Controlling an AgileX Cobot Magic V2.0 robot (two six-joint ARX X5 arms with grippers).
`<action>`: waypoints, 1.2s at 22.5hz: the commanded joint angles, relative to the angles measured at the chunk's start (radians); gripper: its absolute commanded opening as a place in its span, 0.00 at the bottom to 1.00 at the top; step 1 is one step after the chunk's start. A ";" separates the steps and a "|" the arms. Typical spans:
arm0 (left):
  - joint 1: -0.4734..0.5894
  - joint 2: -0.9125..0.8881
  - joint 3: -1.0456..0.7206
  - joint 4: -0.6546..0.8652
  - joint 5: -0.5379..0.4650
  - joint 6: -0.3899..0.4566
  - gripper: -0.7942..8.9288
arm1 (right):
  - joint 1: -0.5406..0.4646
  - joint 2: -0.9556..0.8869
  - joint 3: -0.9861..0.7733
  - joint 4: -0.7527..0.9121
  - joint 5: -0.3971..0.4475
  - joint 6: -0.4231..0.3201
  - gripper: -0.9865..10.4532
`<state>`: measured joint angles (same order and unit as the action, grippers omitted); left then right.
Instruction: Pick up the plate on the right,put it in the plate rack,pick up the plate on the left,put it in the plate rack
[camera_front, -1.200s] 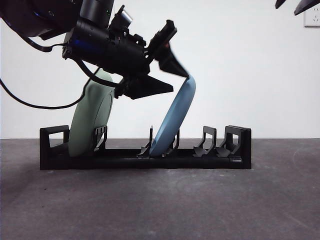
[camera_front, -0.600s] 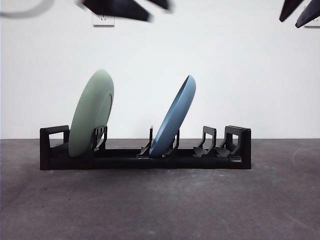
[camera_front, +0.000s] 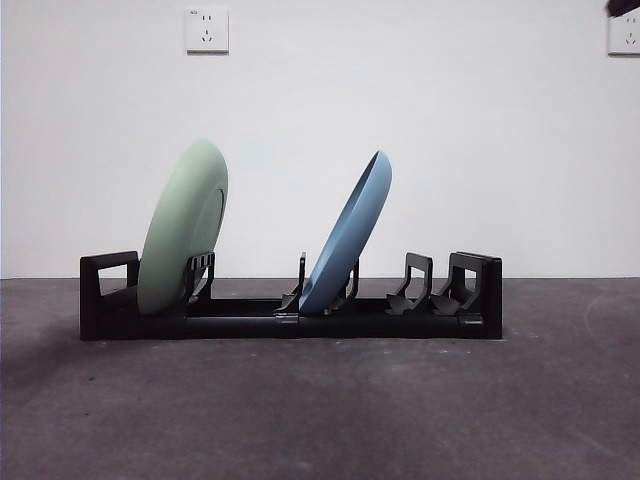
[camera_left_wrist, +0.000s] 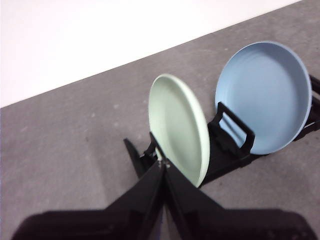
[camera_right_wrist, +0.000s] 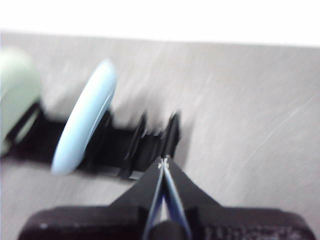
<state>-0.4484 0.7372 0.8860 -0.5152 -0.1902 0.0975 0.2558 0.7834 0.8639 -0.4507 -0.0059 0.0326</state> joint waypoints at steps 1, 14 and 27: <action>0.018 -0.069 -0.101 0.026 0.011 0.006 0.07 | 0.002 -0.114 -0.141 0.061 0.069 0.023 0.07; 0.018 -0.208 -0.244 0.010 0.040 -0.026 0.08 | 0.002 -0.255 -0.267 0.050 0.222 0.073 0.09; 0.032 -0.258 -0.249 -0.008 0.031 0.040 0.08 | 0.002 -0.255 -0.267 0.049 0.222 0.073 0.09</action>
<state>-0.4259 0.5049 0.6456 -0.5282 -0.1532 0.1055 0.2558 0.5289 0.6041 -0.4049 0.2115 0.0940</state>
